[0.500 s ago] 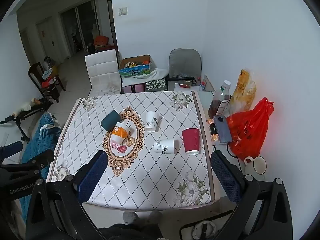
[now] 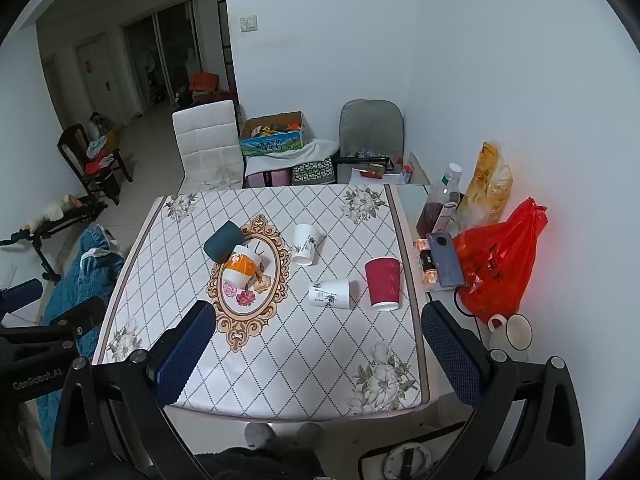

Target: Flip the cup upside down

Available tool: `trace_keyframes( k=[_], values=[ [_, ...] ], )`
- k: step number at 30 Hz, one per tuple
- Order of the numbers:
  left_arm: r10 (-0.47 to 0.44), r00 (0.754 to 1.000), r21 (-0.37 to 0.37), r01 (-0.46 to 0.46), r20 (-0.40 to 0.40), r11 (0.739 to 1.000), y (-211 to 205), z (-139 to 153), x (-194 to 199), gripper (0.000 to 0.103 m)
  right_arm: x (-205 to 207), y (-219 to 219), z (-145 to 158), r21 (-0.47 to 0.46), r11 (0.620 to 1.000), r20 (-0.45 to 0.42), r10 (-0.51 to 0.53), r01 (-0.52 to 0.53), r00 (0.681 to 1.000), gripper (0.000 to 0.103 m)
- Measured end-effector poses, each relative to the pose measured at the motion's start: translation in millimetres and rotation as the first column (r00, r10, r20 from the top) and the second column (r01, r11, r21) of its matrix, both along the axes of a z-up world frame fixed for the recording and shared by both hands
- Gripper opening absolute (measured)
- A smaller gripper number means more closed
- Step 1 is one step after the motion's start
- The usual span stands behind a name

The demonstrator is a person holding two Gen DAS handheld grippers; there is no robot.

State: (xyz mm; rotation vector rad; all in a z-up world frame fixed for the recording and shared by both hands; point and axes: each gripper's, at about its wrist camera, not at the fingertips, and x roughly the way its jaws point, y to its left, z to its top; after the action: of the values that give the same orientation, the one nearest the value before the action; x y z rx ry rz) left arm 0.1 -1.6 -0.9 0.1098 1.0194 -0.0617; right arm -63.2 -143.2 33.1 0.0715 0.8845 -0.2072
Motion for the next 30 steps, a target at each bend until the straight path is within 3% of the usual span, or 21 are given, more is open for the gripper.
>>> trace_keyframes(
  k=[6,28,30],
  values=[
    [-0.001,1.0,-0.002,0.001,0.007,1.0,2.2,18.9,4.2,0.103,1.2,1.5,-1.2,-0.001,1.0,0.0,0.005,-0.005,1.0,0.103],
    [-0.002,1.0,-0.01,0.002,0.028,1.0,5.2,25.3,-3.1,0.103,0.6,3.0,6.0,-0.001,1.0,0.012,0.004,-0.004,1.0,0.103],
    [-0.003,1.0,-0.009,0.003,0.029,1.0,5.6,25.5,-2.9,0.103,-1.7,3.2,20.2,-0.001,1.0,0.014,0.009,-0.009,1.0,0.103]
  ],
)
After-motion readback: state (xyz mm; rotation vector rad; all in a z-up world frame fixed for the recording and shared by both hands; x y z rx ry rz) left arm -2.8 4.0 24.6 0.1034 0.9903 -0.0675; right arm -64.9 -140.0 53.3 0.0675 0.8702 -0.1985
